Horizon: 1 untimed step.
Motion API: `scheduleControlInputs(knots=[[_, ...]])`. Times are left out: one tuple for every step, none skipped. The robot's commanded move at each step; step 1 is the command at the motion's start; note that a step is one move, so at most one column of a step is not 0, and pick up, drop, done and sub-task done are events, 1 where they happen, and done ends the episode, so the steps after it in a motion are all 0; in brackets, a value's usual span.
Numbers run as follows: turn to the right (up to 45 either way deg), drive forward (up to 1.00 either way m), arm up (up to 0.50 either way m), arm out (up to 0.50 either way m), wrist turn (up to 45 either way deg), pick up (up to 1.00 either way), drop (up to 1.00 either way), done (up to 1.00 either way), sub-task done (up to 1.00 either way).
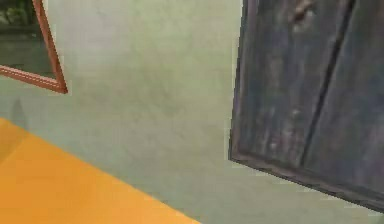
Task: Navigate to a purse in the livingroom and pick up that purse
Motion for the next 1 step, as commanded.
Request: scheduleControlInputs(knots=[[45.0,0.00,0.00,0.00,0.0,0.00,0.00,0.00,0.00]])
